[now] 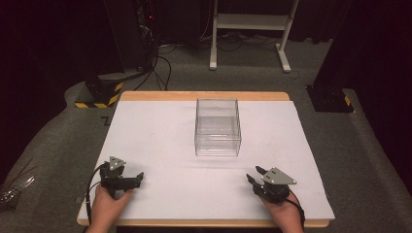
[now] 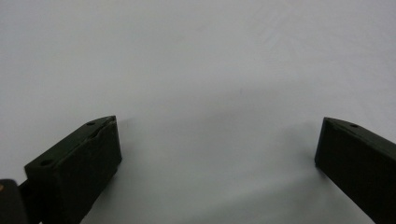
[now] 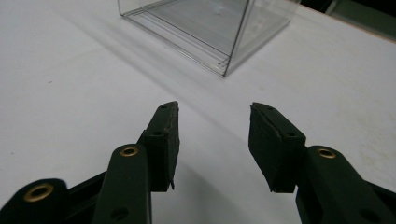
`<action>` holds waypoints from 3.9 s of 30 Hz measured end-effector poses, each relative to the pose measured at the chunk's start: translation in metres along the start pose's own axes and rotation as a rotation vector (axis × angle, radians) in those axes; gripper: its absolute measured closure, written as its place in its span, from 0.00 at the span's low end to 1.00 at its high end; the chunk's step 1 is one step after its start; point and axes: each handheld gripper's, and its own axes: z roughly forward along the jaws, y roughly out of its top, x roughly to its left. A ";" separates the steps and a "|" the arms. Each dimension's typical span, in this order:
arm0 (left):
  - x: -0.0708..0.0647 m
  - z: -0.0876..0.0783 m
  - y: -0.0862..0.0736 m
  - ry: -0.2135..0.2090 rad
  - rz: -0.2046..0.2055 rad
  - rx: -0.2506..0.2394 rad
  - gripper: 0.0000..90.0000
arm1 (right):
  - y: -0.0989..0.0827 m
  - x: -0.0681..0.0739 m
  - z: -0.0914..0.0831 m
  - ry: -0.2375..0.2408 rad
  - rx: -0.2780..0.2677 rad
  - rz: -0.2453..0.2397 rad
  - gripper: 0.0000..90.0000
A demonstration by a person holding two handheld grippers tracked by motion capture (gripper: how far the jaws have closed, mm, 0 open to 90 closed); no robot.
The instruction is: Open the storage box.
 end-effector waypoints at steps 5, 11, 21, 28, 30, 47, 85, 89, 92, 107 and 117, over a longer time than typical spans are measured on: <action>0.000 0.000 0.000 0.001 0.001 0.000 0.01 | 0.005 0.012 0.003 0.020 0.002 -0.025 0.62; 0.000 0.000 0.000 0.001 0.001 0.000 0.01 | 0.012 0.021 0.006 0.022 -0.023 -0.021 0.64; 0.000 0.000 0.000 0.000 0.000 0.000 0.01 | 0.019 0.018 0.016 0.044 -0.018 0.030 0.63; 0.000 0.000 0.000 0.000 0.000 0.000 0.01 | 0.033 0.019 0.027 0.039 -0.005 0.042 0.60; 0.000 0.000 0.000 0.000 0.000 0.000 0.01 | 0.036 0.018 0.029 0.046 -0.009 0.057 0.61; 0.000 0.000 0.000 -0.002 -0.004 0.001 0.01 | 0.054 0.016 0.045 0.097 -0.071 0.123 0.62; 0.000 0.000 0.000 -0.002 -0.005 0.000 0.01 | 0.086 0.007 0.082 0.098 -0.111 0.170 0.56; 0.000 0.000 0.000 -0.002 -0.005 0.000 0.01 | 0.087 0.006 0.086 0.097 -0.103 0.170 0.57; 0.000 0.000 0.000 -0.002 -0.005 0.000 0.01 | 0.089 0.006 0.088 0.099 -0.105 0.169 0.58; 0.000 0.000 0.000 -0.002 -0.005 0.000 0.01 | 0.091 0.004 0.095 0.138 -0.109 0.180 0.68; 0.000 0.000 0.000 -0.002 -0.005 0.000 0.01 | 0.088 -0.001 0.097 0.168 -0.122 0.188 0.73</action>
